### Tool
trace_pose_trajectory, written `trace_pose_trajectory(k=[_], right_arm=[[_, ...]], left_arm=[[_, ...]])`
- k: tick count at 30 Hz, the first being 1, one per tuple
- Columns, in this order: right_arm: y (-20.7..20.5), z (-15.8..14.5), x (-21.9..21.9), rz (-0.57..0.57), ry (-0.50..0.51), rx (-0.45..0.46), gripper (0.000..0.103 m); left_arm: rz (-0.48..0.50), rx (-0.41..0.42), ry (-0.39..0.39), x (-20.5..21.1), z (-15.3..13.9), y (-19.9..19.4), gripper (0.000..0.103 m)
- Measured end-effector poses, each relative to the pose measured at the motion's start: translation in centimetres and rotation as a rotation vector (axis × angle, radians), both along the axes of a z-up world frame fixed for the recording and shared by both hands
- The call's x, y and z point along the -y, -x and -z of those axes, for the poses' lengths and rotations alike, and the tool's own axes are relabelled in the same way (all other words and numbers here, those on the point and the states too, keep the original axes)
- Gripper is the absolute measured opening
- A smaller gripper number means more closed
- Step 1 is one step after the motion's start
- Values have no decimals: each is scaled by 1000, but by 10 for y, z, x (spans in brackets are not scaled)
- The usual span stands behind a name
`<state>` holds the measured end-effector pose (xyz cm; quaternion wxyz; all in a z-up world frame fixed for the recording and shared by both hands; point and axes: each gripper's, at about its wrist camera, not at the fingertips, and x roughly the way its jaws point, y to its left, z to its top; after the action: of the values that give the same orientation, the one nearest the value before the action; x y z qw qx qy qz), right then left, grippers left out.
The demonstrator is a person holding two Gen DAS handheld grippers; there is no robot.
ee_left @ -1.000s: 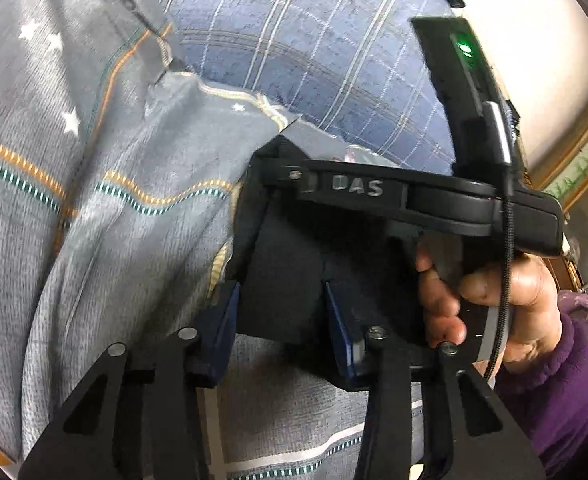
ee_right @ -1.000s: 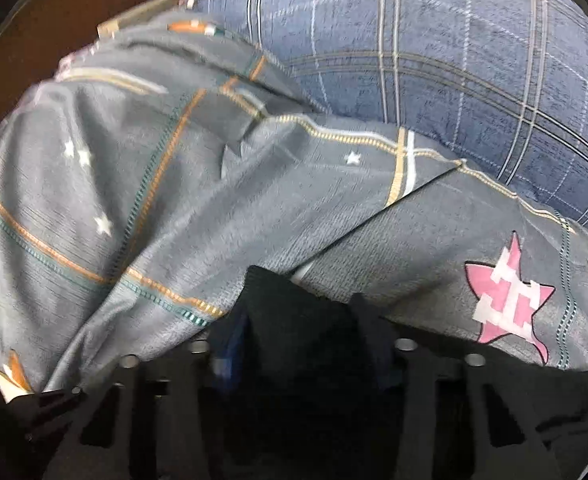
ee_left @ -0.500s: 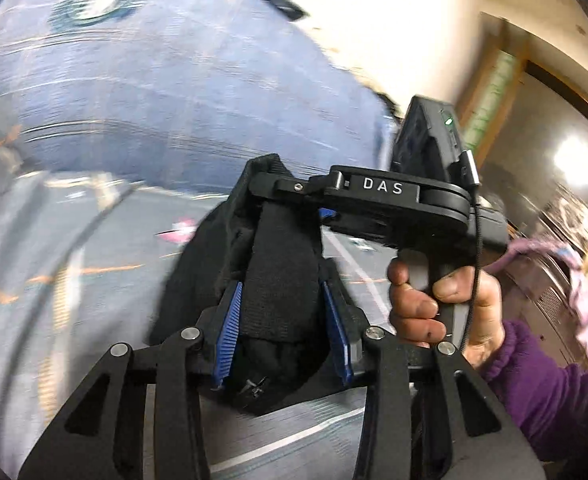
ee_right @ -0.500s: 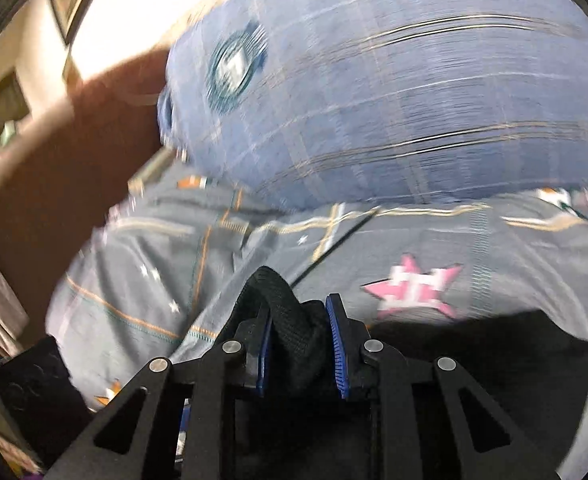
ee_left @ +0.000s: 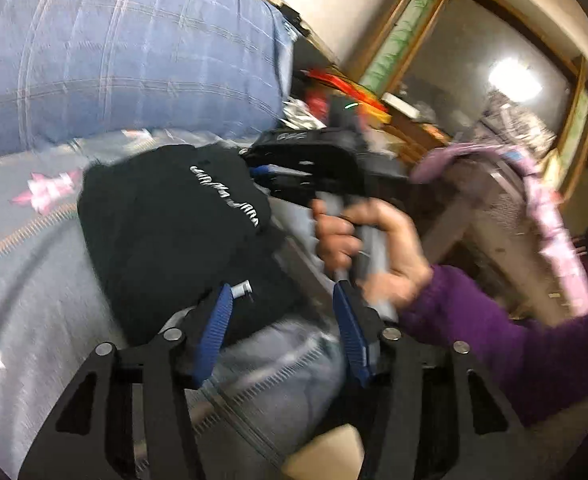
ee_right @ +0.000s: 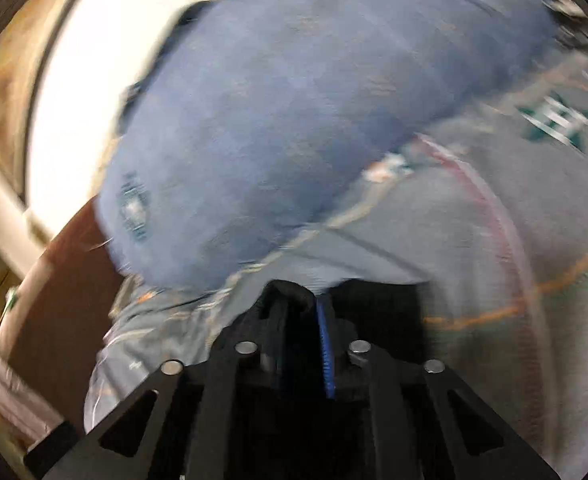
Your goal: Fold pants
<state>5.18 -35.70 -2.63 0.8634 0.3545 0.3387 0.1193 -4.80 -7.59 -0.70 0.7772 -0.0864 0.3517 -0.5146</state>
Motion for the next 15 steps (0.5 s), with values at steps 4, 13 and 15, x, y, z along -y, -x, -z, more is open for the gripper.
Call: trace_pose_trajectory(k=[4, 13, 15], right_arm=[[3, 3, 21, 92, 58, -47, 16], [40, -49, -26, -41, 245, 241, 21], [40, -51, -49, -106, 278, 257, 21]], left_arm=[[-135, 23, 67, -44, -13, -9, 73], [-357, 6, 76, -49, 0, -32, 73], [-336, 36, 50, -41, 1, -28, 73]])
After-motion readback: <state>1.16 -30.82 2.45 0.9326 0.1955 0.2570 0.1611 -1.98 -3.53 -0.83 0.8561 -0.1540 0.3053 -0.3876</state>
